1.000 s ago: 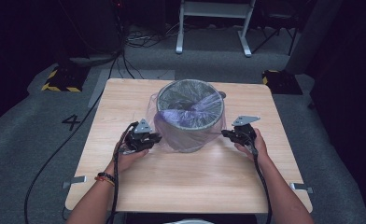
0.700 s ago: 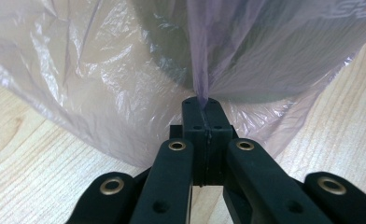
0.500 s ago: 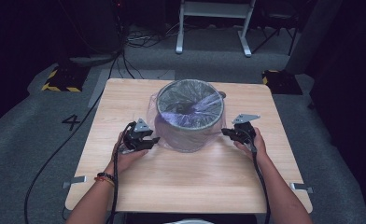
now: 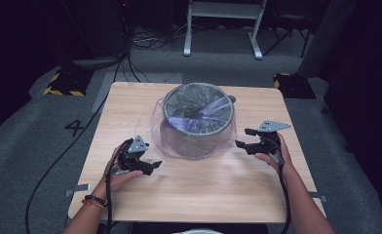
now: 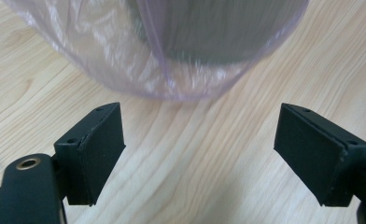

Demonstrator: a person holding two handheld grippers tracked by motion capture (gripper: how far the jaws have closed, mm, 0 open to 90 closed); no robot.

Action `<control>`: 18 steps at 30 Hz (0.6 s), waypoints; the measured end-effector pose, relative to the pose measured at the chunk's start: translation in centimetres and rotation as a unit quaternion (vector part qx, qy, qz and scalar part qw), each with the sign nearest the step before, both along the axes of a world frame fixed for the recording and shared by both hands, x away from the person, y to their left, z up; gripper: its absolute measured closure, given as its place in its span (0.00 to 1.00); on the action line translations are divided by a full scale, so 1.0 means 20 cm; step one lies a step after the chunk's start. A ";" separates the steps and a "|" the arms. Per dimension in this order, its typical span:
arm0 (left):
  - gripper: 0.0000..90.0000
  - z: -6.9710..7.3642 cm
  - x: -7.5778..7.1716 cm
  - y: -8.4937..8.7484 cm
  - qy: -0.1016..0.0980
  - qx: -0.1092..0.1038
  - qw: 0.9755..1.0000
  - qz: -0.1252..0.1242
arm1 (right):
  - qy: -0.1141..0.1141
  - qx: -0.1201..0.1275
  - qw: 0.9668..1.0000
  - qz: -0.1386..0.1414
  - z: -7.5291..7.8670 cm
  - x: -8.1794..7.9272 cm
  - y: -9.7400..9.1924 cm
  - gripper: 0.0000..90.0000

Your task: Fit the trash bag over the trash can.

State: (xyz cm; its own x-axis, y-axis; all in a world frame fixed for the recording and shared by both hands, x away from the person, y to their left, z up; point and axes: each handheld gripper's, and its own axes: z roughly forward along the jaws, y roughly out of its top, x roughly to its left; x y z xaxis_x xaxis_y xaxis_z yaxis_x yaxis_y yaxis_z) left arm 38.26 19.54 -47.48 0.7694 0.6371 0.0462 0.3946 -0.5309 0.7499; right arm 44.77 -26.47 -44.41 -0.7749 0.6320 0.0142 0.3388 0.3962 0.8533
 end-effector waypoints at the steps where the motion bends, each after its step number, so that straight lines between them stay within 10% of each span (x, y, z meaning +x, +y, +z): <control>1: 0.17 -0.01 -0.01 0.00 0.006 0.004 1.000 0.002 | -0.001 0.004 1.000 0.002 0.01 -0.01 0.00 0.29; 12: 0.18 -0.12 -0.06 -0.02 0.054 0.012 0.998 0.008 | -0.052 0.024 0.998 0.026 0.17 -0.09 0.07 0.26; 18: 0.17 -0.14 -0.06 -0.01 0.046 0.002 0.999 0.008 | -0.081 0.032 0.996 0.032 0.32 -0.09 0.11 0.27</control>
State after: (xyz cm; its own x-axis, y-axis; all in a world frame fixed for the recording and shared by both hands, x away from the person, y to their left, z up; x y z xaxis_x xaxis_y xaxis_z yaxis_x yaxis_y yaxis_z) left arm 37.04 19.34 -50.28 0.7597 0.6499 -0.0216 0.4701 -0.5259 0.7089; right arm 42.89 -24.24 -38.00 -0.8090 0.5830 -0.0755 0.1707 0.3557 0.9189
